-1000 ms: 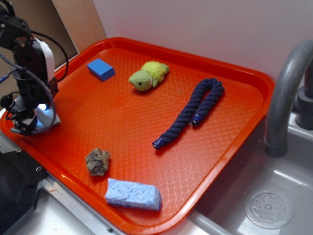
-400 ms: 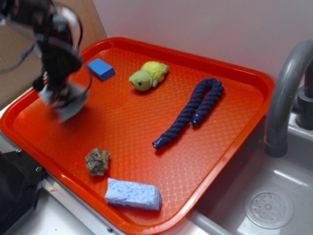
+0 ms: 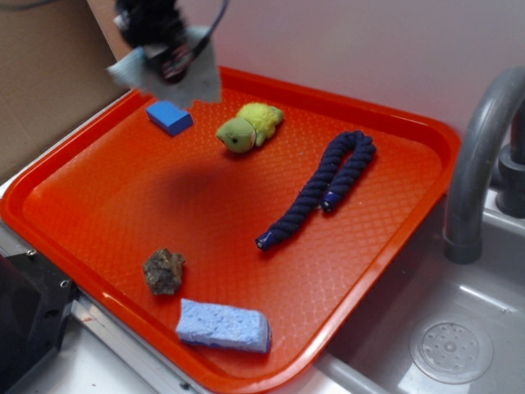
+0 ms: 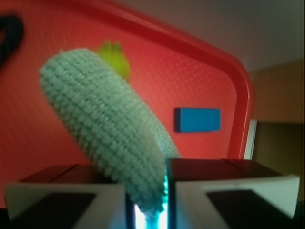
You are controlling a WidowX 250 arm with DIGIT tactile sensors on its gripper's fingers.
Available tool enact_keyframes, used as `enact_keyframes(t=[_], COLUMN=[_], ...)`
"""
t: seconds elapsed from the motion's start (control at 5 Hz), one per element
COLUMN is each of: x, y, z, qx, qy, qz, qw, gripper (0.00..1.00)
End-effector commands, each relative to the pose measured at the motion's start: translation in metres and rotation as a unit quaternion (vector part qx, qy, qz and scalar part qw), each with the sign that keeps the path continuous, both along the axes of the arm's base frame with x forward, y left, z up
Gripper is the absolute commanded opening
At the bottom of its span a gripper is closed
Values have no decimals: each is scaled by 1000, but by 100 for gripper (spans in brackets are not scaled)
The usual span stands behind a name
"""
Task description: Grab the blue cloth.
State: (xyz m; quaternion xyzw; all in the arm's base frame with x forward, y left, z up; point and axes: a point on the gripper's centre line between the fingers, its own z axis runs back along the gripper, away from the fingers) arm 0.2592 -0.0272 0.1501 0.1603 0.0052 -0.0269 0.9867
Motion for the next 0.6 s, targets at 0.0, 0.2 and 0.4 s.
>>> enact_keyframes(t=[0.0, 0.2, 0.4], x=[30, 29, 33], y=[-17, -7, 1], z=[93, 110, 96], qx=[-75, -87, -114], qy=[-71, -108, -106], qz=[142, 155, 109], qw=[984, 978, 982], gripper=[0, 0, 0])
